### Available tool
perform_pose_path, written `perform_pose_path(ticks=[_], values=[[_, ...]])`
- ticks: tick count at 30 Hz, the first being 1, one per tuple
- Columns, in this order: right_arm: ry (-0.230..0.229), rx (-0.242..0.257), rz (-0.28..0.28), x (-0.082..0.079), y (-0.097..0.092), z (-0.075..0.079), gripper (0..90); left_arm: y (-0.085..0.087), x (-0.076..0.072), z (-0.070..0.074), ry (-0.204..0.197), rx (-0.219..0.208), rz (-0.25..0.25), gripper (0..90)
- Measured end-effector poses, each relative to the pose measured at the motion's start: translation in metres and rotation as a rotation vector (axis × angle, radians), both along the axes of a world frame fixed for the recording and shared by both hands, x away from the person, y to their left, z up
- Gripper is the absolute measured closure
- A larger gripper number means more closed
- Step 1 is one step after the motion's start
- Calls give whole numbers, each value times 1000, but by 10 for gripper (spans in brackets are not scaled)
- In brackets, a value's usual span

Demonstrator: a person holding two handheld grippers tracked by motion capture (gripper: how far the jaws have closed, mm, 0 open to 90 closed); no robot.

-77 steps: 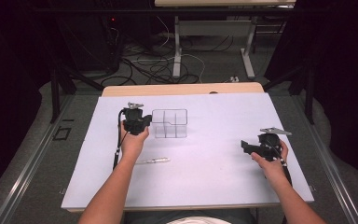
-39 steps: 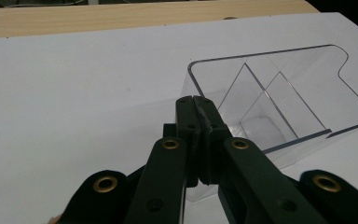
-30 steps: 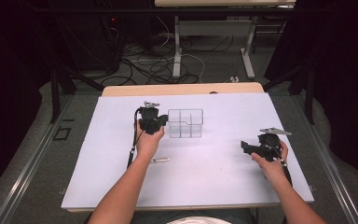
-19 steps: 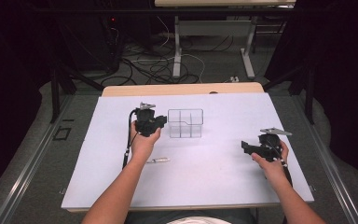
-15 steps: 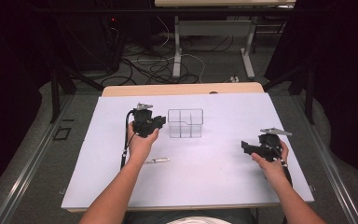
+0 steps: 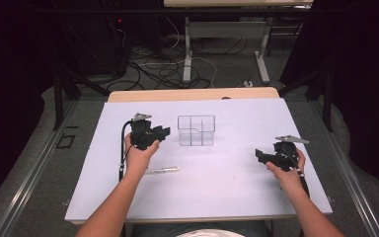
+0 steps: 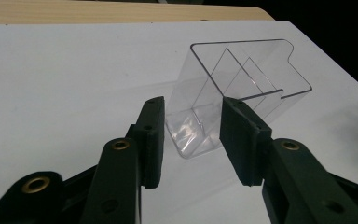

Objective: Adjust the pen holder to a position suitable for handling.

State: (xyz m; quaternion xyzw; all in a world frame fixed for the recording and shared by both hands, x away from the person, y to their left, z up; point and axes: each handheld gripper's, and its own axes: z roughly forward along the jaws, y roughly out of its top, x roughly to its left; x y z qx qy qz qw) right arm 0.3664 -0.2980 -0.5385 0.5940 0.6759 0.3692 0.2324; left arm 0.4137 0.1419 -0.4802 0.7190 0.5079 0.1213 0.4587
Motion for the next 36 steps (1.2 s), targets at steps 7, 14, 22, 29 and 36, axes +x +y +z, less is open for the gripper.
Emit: perform_pose_path(ticks=[7,14,22,29,36], values=[[-2,1,0,0,-1,1,147,9,-6,-1,-10,-20,-18,485],[-4,4,-3,0,-1,1,147,18,-18,0,-38,1,-41,411],[-3,6,-2,-1,0,1,147,28,-26,2,-70,68,-61,395],[-2,7,-1,1,-1,1,147,35,-31,3,-121,116,-73,296],[-1,1,3,1,0,1,147,52,-31,-6,-60,98,-54,214]])
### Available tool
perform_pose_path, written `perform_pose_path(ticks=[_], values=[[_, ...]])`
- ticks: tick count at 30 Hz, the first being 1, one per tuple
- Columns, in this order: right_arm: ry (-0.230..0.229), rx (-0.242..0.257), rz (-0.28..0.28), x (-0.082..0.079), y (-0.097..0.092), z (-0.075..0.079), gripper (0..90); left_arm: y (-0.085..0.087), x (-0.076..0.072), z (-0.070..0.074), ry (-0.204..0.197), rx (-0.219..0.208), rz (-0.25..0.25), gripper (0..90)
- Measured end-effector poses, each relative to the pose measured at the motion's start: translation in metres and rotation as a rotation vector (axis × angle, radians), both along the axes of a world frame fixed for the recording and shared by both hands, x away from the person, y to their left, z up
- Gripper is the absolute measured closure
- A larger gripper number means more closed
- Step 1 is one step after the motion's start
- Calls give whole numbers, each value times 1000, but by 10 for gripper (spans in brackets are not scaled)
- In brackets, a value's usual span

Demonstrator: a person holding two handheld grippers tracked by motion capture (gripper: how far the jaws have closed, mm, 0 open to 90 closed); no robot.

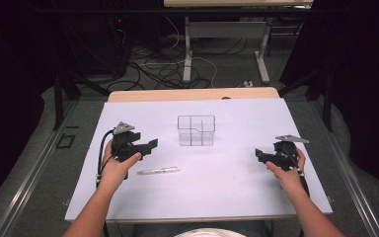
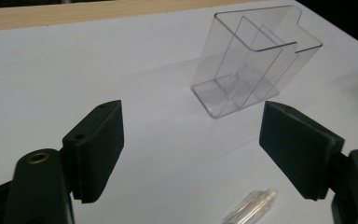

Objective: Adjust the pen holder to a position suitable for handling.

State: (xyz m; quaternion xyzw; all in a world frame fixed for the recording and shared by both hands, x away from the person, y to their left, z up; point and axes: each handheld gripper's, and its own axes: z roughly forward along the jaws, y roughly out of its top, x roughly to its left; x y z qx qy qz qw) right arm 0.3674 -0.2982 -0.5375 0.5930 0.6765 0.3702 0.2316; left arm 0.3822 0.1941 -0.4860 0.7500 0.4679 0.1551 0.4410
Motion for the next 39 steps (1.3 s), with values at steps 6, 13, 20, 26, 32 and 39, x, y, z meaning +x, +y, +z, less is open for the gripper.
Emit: perform_pose_path(ticks=[6,13,20,26,32,39], values=[[1,2,-4,0,-2,0,147,10,-1,-4,9,10,36,155],[1,0,5,0,1,0,147,17,-2,-4,18,49,20,130],[-1,1,5,0,1,0,147,13,-3,-4,-10,143,-62,178],[1,2,6,0,2,0,147,3,-6,-7,-28,224,-142,232],[3,2,11,0,3,-1,148,-7,-10,-11,-43,309,-223,292],[11,3,29,1,3,-2,150,-11,-12,-15,-26,383,-284,335]])
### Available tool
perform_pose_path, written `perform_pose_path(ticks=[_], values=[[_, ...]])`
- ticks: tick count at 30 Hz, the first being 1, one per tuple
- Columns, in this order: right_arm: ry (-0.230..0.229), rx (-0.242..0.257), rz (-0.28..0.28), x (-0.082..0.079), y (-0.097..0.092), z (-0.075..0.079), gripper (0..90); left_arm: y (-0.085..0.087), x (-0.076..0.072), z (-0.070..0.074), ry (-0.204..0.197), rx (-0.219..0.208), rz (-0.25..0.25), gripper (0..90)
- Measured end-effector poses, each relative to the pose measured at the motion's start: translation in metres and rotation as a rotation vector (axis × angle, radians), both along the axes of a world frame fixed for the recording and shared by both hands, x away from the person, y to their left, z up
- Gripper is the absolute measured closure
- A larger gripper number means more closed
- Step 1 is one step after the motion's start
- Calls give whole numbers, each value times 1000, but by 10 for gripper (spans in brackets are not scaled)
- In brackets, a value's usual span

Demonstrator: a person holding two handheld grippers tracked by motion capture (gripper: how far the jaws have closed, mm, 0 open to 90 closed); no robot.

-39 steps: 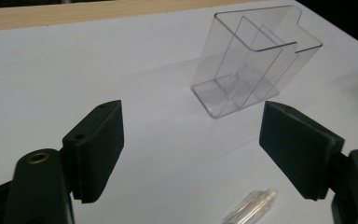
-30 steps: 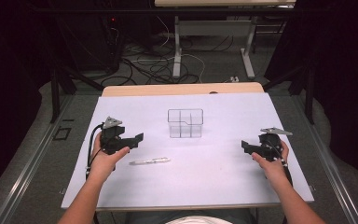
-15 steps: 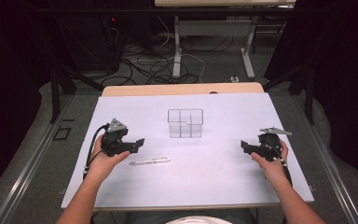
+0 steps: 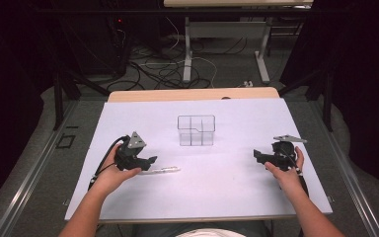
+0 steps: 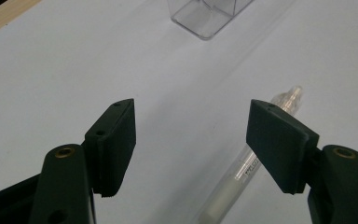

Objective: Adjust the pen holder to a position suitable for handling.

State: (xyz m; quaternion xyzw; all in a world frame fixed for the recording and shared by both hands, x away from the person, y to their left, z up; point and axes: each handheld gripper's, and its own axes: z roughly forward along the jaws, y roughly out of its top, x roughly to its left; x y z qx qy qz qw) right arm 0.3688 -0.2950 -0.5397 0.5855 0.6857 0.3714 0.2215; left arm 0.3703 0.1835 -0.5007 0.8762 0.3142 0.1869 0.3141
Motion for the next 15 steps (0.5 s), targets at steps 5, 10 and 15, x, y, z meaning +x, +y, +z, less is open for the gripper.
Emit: perform_pose_path(ticks=[5,10,15], values=[[-1,-11,12,0,2,0,151,1,0,3,18,62,-41,357],[-1,-15,13,-1,3,0,151,-4,-3,3,-16,126,-73,368],[-4,-21,13,-1,2,1,151,-9,-6,4,-13,219,-117,388]])
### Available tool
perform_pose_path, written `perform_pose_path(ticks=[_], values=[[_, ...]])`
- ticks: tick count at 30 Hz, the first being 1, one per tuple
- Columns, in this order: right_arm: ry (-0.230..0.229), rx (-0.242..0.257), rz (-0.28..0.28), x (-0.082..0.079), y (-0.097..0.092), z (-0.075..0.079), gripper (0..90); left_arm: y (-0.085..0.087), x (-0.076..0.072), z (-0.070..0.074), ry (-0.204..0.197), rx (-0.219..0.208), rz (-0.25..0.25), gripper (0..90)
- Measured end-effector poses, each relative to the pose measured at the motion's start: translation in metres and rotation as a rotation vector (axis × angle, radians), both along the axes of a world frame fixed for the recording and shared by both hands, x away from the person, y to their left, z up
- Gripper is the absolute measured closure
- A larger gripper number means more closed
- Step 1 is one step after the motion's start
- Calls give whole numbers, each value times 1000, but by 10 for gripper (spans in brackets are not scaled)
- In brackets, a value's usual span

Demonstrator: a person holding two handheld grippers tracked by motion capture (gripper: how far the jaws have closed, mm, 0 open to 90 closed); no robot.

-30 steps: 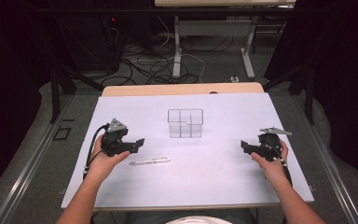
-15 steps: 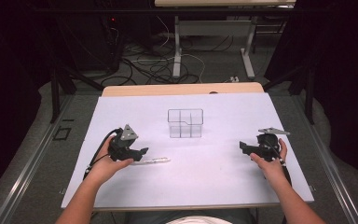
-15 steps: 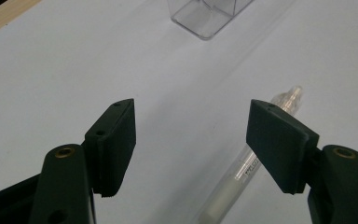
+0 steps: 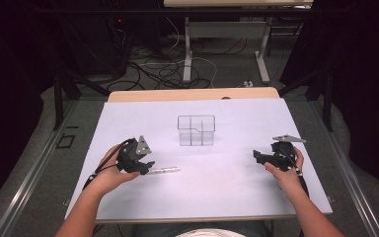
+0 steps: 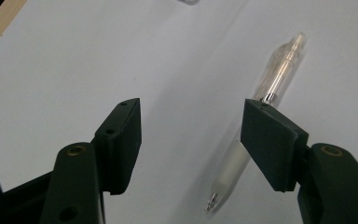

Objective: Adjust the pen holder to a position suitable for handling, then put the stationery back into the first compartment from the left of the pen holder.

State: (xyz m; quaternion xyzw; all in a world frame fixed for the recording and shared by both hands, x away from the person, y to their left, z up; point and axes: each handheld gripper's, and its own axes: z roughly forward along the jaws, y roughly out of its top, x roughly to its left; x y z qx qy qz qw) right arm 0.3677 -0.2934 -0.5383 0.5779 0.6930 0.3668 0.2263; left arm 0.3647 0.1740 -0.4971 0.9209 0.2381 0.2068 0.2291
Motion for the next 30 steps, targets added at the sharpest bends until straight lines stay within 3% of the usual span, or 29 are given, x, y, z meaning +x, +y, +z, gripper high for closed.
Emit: perform_pose_path(ticks=[4,6,12,15,21,27,30], values=[[0,-1,-1,0,0,0,151,-6,-4,0,-27,94,-47,421],[0,0,0,0,0,0,150,-8,-7,1,-40,119,-73,431],[1,2,3,0,1,0,151,-11,-11,1,-51,149,-120,466],[-1,1,4,0,1,0,150,-10,-11,-1,-29,158,-125,484],[0,-1,6,1,1,-1,150,-5,-10,-7,31,116,-135,515],[1,-8,10,1,2,-1,150,-4,-9,-10,49,133,-139,548],[2,-5,9,1,1,-1,150,-5,-10,-13,60,168,-149,569]])
